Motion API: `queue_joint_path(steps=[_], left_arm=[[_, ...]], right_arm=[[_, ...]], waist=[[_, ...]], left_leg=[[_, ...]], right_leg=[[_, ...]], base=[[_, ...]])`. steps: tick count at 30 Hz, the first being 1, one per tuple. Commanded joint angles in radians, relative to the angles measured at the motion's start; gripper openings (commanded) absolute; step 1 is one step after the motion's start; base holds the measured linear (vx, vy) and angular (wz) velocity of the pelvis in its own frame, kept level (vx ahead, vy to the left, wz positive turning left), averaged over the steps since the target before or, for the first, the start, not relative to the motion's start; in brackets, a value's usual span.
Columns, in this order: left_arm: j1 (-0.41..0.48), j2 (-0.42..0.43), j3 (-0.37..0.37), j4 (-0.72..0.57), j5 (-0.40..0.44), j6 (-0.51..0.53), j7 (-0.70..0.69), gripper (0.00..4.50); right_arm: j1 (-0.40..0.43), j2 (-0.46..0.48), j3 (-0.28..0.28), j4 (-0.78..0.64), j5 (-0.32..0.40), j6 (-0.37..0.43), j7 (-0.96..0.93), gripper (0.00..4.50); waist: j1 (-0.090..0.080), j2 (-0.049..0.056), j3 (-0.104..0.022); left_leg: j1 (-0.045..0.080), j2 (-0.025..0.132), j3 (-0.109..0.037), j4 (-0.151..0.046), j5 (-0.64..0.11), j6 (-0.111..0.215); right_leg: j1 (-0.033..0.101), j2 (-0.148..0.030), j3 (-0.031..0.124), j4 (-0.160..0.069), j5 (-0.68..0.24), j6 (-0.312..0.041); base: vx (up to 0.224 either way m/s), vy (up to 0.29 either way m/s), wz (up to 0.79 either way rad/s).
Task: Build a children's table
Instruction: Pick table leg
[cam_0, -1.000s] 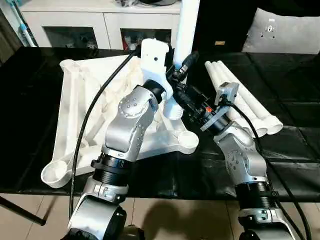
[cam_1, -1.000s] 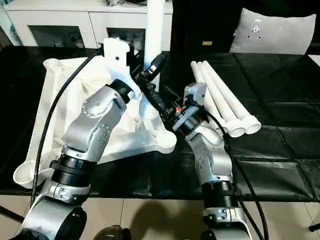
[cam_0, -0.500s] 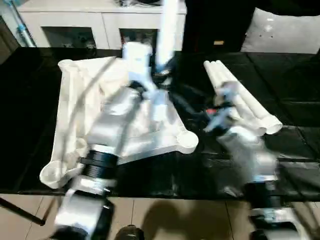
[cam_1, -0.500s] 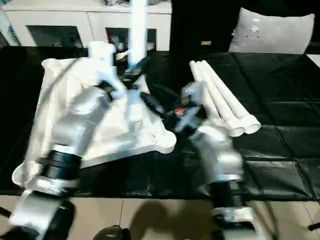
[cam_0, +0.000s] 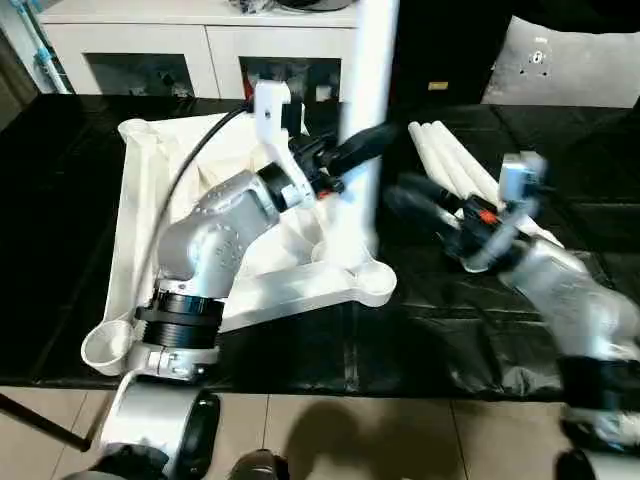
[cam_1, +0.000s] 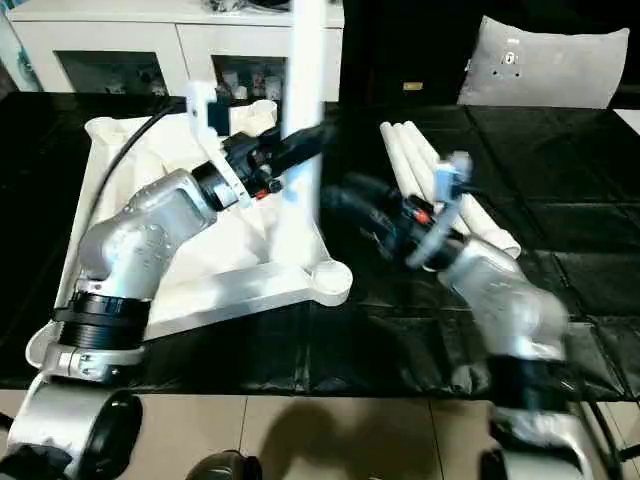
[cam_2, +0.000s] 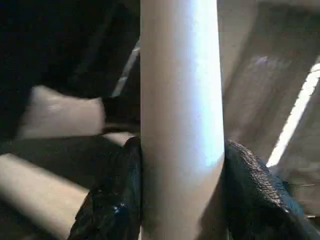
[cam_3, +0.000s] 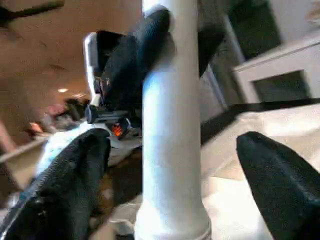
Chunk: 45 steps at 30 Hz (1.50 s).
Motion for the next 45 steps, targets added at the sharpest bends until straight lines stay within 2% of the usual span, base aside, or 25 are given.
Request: queue_joint_path(steps=[1, 4, 9, 14, 15, 19, 21, 23, 24, 25, 29, 32, 35, 37, 45], left_arm=[[-0.023, -0.004, 0.029, -0.04, -0.078, 0.038, -0.03, 1.88], [-0.028, -0.014, 0.059, -0.077, -0.203, 0.118, -0.069, 1.88], [-0.021, 0.009, 0.03, -0.1, -0.214, 0.171, -0.113, 1.88], [-0.016, 0.017, 0.007, -0.118, -0.238, 0.2, -0.142, 1.88], [-0.014, 0.022, 0.0, -0.125, -0.244, 0.202, -0.148, 1.88], [-0.007, 0.029, -0.03, -0.144, -0.212, 0.179, -0.176, 1.88], [-0.004, 0.03, -0.046, -0.142, -0.178, 0.157, -0.179, 1.88], [-0.002, 0.029, -0.052, -0.135, -0.162, 0.147, -0.172, 1.88], [-0.001, 0.028, -0.056, -0.129, -0.153, 0.139, -0.166, 1.88], [0.0, 0.029, -0.061, -0.122, -0.137, 0.126, -0.16, 1.88], [0.005, 0.035, -0.071, -0.107, -0.107, 0.095, -0.148, 1.88], [0.008, 0.036, -0.075, -0.107, -0.086, 0.079, -0.146, 1.88], [0.009, 0.034, -0.079, -0.103, -0.073, 0.067, -0.146, 1.88], [0.011, 0.034, -0.087, -0.102, -0.062, 0.058, -0.146, 1.88], [0.017, 0.034, -0.103, -0.091, -0.02, 0.032, -0.127, 1.88]], right_arm=[[0.015, -0.016, -0.013, -0.032, 0.034, 0.03, 0.021, 4.5], [0.024, -0.041, -0.015, -0.058, 0.059, 0.062, 0.05, 4.5], [0.023, -0.061, -0.011, -0.081, 0.081, 0.09, 0.057, 4.5], [0.017, -0.077, 0.013, -0.094, 0.076, 0.097, 0.082, 4.5], [0.017, -0.085, 0.025, -0.1, 0.07, 0.095, 0.093, 4.5], [0.011, -0.103, 0.064, -0.113, 0.05, 0.1, 0.115, 4.5], [-0.003, -0.09, 0.073, -0.096, 0.029, 0.081, 0.096, 4.14], [-0.009, -0.082, 0.078, -0.09, 0.024, 0.078, 0.09, 4.11], [-0.011, -0.078, 0.082, -0.089, 0.024, 0.079, 0.09, 4.01], [-0.012, -0.073, 0.087, -0.088, 0.021, 0.077, 0.089, 3.74], [-0.012, -0.066, 0.104, -0.08, 0.017, 0.074, 0.085, 3.65], [-0.013, -0.066, 0.114, -0.074, 0.005, 0.072, 0.082, 3.26], [-0.017, -0.059, 0.12, -0.066, -0.014, 0.067, 0.071, 3.16], [-0.019, -0.052, 0.125, -0.064, -0.025, 0.062, 0.062, 2.8], [-0.022, -0.031, 0.144, -0.051, -0.059, 0.031, 0.021, 2.12]], waist=[[0.004, -0.023, -0.073], [0.003, -0.023, -0.07], [0.002, -0.023, -0.07], [0.003, -0.025, -0.073], [0.001, -0.03, -0.072], [0.002, -0.027, -0.072], [0.0, -0.028, -0.072], [-0.001, -0.031, -0.071], [-0.001, -0.029, -0.071], [-0.002, -0.03, -0.072], [0.001, -0.031, -0.074], [0.001, -0.03, -0.076], [0.001, -0.03, -0.074], [0.0, -0.031, -0.074], [-0.001, -0.029, -0.075]], left_leg=[[0.034, 0.059, -0.015, -0.057, -0.084, 0.075], [0.035, 0.059, -0.015, -0.06, -0.102, 0.052], [0.037, 0.059, -0.016, -0.062, -0.096, 0.05], [0.035, 0.057, -0.015, -0.059, -0.069, 0.052], [0.034, 0.057, -0.014, -0.059, -0.07, 0.054], [0.034, 0.059, -0.016, -0.059, -0.064, 0.058], [0.035, 0.059, -0.015, -0.06, -0.073, 0.054], [0.036, 0.059, -0.014, -0.06, -0.08, 0.049], [0.035, 0.059, -0.015, -0.061, -0.081, 0.046], [0.036, 0.061, -0.016, -0.062, -0.077, 0.044], [0.034, 0.059, -0.015, -0.059, -0.059, 0.049], [0.036, 0.059, -0.015, -0.057, -0.047, 0.053], [0.035, 0.059, -0.015, -0.057, -0.054, 0.053], [0.035, 0.059, -0.015, -0.057, -0.052, 0.052], [0.035, 0.06, -0.015, -0.057, -0.054, 0.051]], right_leg=[[0.04, -0.079, 0.024, -0.075, -0.027, -0.273], [0.039, -0.078, 0.024, -0.079, -0.073, -0.265], [0.039, -0.077, 0.026, -0.082, -0.086, -0.235], [0.041, -0.076, 0.025, -0.077, -0.043, -0.233], [0.041, -0.076, 0.026, -0.078, -0.042, -0.233], [0.041, -0.076, 0.025, -0.078, -0.047, -0.227], [0.04, -0.077, 0.026, -0.08, -0.067, -0.225], [0.04, -0.077, 0.027, -0.081, -0.079, -0.222], [0.04, -0.077, 0.026, -0.08, -0.084, -0.222], [0.04, -0.077, 0.026, -0.08, -0.081, -0.22], [0.041, -0.077, 0.026, -0.076, -0.039, -0.222], [0.041, -0.077, 0.025, -0.071, -0.003, -0.233], [0.042, -0.077, 0.025, -0.072, -0.003, -0.237], [0.042, -0.077, 0.025, -0.072, 0.0, -0.237], [0.043, -0.076, 0.025, -0.068, 0.012, -0.245]], base=[[0.0, 0.0, 0.0], [0.0, 0.0, 0.0], [0.0, 0.0, 0.0], [0.0, 0.0, 0.0], [0.0, 0.0, 0.0], [0.0, 0.0, 0.0], [0.0, 0.0, 0.0], [0.0, 0.0, 0.0], [0.0, 0.0, 0.0], [0.0, 0.0, 0.0], [0.0, 0.0, 0.0], [0.0, 0.0, 0.0], [0.0, 0.0, 0.0], [0.0, 0.0, 0.0], [0.0, 0.0, 0.0]])
